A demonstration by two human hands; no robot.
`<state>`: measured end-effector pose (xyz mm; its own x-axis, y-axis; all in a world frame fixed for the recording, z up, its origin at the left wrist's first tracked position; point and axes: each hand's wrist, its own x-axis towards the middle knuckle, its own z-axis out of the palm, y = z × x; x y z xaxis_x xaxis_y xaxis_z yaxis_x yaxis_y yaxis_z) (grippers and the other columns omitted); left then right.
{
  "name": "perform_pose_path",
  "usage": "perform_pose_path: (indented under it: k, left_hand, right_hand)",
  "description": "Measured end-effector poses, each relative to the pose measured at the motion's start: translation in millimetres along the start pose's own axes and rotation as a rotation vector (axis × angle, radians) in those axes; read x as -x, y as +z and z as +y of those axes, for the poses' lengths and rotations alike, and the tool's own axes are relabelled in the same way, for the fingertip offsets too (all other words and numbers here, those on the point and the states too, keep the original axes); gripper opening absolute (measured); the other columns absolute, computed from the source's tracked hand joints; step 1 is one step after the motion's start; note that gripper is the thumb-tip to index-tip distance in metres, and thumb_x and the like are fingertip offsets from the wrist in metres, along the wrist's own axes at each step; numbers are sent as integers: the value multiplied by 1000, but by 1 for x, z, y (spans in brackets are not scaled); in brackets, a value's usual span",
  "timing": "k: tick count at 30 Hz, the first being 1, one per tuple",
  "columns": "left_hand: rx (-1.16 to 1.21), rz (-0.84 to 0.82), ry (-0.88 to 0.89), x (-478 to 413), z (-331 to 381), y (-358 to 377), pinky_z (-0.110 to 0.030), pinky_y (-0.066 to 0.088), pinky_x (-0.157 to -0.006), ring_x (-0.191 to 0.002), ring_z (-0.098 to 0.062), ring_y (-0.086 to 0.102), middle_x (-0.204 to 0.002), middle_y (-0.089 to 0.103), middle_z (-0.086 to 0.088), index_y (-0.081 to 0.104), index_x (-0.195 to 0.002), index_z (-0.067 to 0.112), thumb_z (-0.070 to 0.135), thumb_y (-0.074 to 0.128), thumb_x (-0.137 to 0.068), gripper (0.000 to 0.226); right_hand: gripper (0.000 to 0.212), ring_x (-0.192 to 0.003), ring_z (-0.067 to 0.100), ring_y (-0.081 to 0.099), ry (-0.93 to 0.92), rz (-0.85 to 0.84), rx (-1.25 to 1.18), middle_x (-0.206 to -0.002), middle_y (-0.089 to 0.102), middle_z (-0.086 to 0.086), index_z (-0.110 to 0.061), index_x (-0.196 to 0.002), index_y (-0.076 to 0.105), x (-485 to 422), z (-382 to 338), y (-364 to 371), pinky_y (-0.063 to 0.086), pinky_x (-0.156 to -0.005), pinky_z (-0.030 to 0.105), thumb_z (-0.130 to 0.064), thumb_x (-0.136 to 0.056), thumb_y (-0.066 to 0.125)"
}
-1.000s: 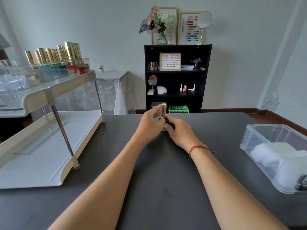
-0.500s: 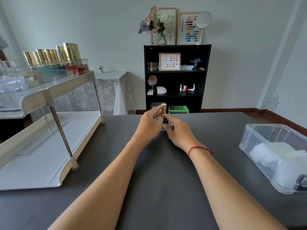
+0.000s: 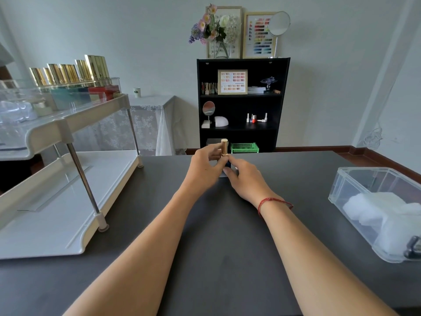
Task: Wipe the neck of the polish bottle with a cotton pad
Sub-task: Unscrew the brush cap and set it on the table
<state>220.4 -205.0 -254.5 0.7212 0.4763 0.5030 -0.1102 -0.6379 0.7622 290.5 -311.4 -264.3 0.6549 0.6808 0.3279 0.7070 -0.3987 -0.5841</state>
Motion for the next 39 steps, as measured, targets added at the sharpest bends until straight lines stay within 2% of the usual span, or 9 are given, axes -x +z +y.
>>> perform_pose_path:
  k: [4, 7, 11, 14, 19, 26, 29, 33, 39]
  left_hand:
    - [-22, 71, 0, -1, 0, -1, -26, 52, -92, -97, -5, 64, -98, 70, 7, 66, -119, 17, 18, 67, -88, 31]
    - [2, 107, -2, 0, 0, 1, -17, 50, -84, -91, -2, 64, -90, 68, 11, 66, -111, 21, 21, 69, -86, 25]
    - [65, 191, 13, -2, 0, 0, -9, 49, -75, -84, 0, 64, -83, 67, 13, 66, -101, 22, 23, 72, -83, 18]
    - [121, 232, 23, -3, 1, 0, -8, 50, -74, -81, 2, 64, -86, 69, 10, 66, -100, 21, 22, 72, -83, 18]
    - [168, 247, 8, -4, 0, 0, -9, 50, -74, -83, -2, 65, -89, 71, 7, 67, -103, 17, 23, 73, -83, 22]
    - [232, 276, -46, -6, 1, -4, -4, 47, -65, -78, 6, 65, -89, 71, 11, 67, -101, 21, 24, 73, -82, 21]
    - [259, 285, -63, -5, 3, -5, -5, 48, -66, -78, 5, 67, -90, 72, 13, 67, -99, 24, 23, 74, -82, 18]
    - [285, 316, -64, -5, 6, -8, -4, 46, -65, -77, 4, 67, -86, 71, 14, 62, -89, 34, 23, 75, -81, 19]
    - [277, 332, -86, -5, 4, -9, -5, 48, -67, -81, -3, 68, -89, 72, 11, 66, -98, 23, 23, 75, -82, 19]
  right_hand:
    - [30, -102, 30, 58, -12, 12, -9, -111, 61, 9, -27, -127, 50, 1, 1, 1, 45, -89, 42, -28, -98, 44]
    - [30, -102, 28, 58, -28, 19, -22, -114, 61, 5, -27, -127, 51, 1, 1, 2, 47, -90, 43, -27, -97, 45]
    - [41, -126, 29, 48, 12, 9, -35, -140, 49, 2, -23, -138, 44, -1, 2, 3, 40, -106, 45, -29, -97, 45]
    - [46, -135, 26, 39, 18, 4, -31, -148, 41, 2, -20, -142, 38, -2, 3, 3, 32, -112, 43, -30, -98, 45]
    - [47, -135, 24, 39, 25, 6, -31, -148, 40, 2, -20, -142, 38, -2, 3, 2, 32, -112, 44, -31, -97, 45]
    - [47, -133, 24, 42, 26, 3, -39, -148, 41, 2, -19, -143, 38, 0, 1, 2, 34, -111, 45, -30, -97, 46]
    - [47, -130, 23, 45, 21, -1, -35, -147, 42, 2, -19, -143, 38, 0, 1, 1, 35, -110, 45, -29, -97, 46]
    - [47, -135, 23, 39, 29, -4, -28, -149, 40, 2, -18, -143, 38, 0, 0, 0, 32, -112, 45, -29, -98, 46]
    - [48, -135, 23, 40, 31, -9, -21, -149, 40, 2, -19, -144, 37, 1, 0, 0, 33, -112, 44, -30, -98, 45]
